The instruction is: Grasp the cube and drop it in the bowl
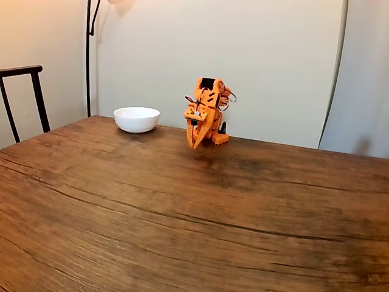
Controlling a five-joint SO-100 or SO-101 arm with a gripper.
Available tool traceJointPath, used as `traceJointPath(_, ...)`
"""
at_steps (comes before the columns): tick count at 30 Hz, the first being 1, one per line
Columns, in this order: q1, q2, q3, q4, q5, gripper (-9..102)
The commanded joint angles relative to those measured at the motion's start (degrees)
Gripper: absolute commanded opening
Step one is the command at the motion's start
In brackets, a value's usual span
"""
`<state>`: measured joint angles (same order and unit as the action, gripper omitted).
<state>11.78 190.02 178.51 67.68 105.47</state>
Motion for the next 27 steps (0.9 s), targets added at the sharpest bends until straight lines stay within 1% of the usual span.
traceJointPath(1,0.3,0.0,-0.3,0.2,-0.1,0)
traceJointPath(3,0.3,-0.1,-0.3,2.1,-0.1,0)
traceJointPath(7,0.3,0.0,-0.3,10.6,-0.1,0)
traceJointPath(27,0.3,0.0,-0.3,10.5,0.4,0)
